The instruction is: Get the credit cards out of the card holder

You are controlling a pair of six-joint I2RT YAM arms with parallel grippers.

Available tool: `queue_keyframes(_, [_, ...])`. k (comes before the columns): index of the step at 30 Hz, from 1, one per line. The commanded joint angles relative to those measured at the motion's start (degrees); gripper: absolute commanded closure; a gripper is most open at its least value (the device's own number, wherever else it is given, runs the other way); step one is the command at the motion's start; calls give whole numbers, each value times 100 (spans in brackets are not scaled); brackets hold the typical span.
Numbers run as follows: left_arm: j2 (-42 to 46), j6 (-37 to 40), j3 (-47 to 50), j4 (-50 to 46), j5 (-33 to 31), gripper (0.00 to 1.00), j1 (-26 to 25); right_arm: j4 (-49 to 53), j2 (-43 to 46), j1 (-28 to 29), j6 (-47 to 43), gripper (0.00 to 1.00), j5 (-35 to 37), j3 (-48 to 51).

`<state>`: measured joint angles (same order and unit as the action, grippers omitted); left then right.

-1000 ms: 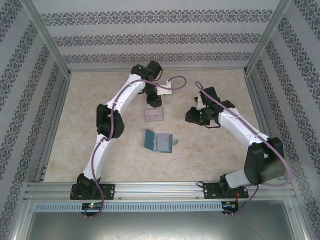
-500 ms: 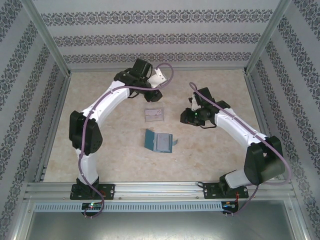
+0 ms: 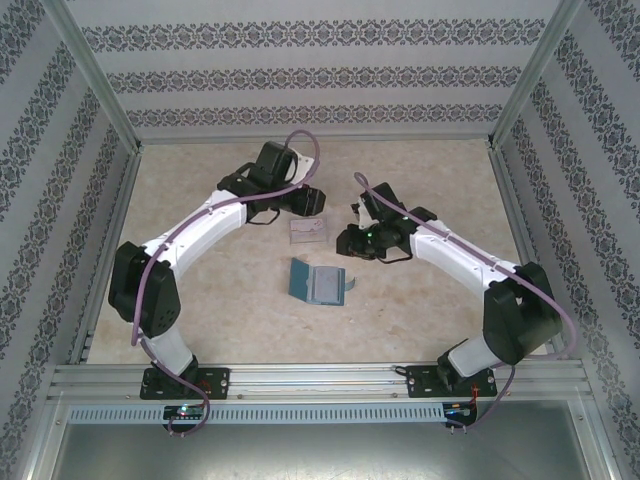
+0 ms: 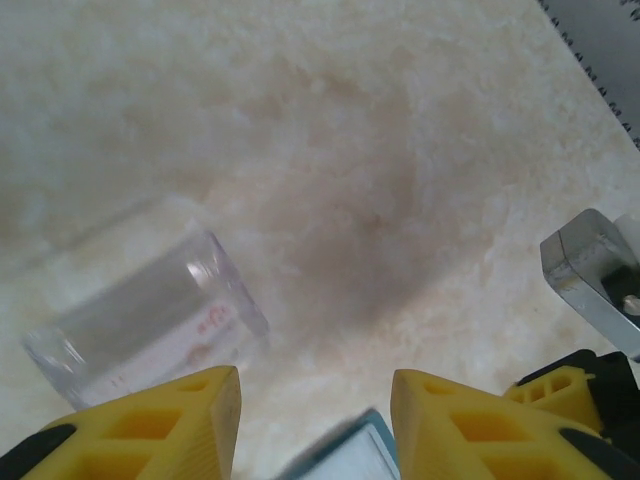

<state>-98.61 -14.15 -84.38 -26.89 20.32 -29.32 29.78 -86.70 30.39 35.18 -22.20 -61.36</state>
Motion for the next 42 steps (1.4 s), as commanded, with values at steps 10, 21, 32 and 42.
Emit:
queue_keyframes(10, [560, -1961, 1389, 391, 158, 62, -153, -393, -636, 378, 664, 71, -153, 289])
queue_keyframes(21, [539, -2291, 1545, -155, 193, 71, -490, -488, -938, 431, 824, 75, 63, 649])
queue_keyframes(32, [45, -2755, 1614, 69, 352, 83, -915, -652, -972, 360, 850, 85, 196, 948])
queue_keyframes(42, [-353, -3168, 1630, 479, 636, 88, -1084, -865, -1108, 200, 788, 96, 148, 1100])
